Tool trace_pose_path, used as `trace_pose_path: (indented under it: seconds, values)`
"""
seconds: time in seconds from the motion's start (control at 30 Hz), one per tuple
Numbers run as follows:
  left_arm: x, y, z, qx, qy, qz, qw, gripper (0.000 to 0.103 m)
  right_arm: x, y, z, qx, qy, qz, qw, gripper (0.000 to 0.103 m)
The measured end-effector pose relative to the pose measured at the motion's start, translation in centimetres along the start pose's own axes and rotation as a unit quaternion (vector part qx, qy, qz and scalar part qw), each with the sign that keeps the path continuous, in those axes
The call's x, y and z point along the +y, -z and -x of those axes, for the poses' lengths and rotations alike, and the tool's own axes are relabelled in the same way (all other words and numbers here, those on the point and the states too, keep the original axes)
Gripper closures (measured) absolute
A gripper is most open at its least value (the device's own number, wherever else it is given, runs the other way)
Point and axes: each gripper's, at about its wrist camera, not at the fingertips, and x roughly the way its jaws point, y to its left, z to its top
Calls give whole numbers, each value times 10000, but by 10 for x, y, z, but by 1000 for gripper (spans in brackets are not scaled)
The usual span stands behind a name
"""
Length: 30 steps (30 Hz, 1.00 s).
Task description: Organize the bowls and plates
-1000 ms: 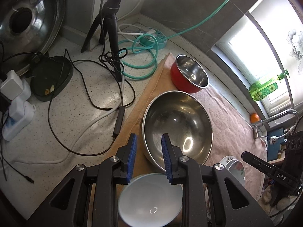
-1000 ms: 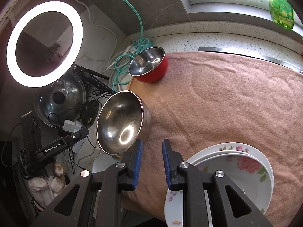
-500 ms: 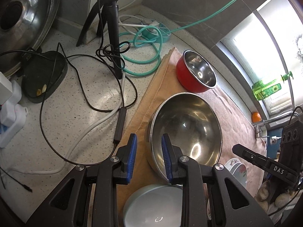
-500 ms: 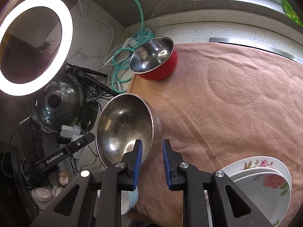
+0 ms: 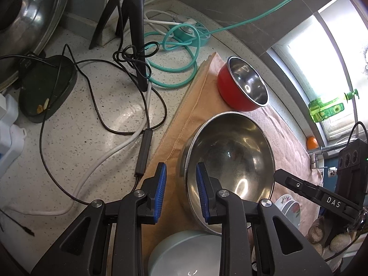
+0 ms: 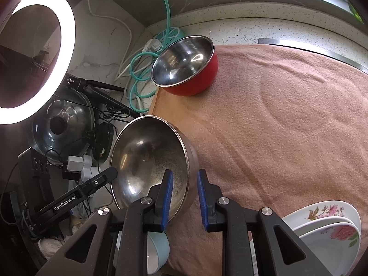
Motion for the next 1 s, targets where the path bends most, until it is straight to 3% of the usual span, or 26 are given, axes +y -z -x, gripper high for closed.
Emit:
trace_pose_path:
  seconds: [0.2,0.3,0.43,1.0]
  values:
    - [1,0,-3,23,41,10,10000,79,-1,-2,-7,78,108,3,9999,84]
    - [1,1,-6,52,59,0,10000,89,-2,-2,-10,109,127,5,9999,85]
    - [0,1,-8,84,88,-34,9999,92,-1,-3,-13,148,143,25,9998,91]
    - [-9,1,-9,73,57,-163,9998,92,-2,-1,-11,127,234,79,9996,95]
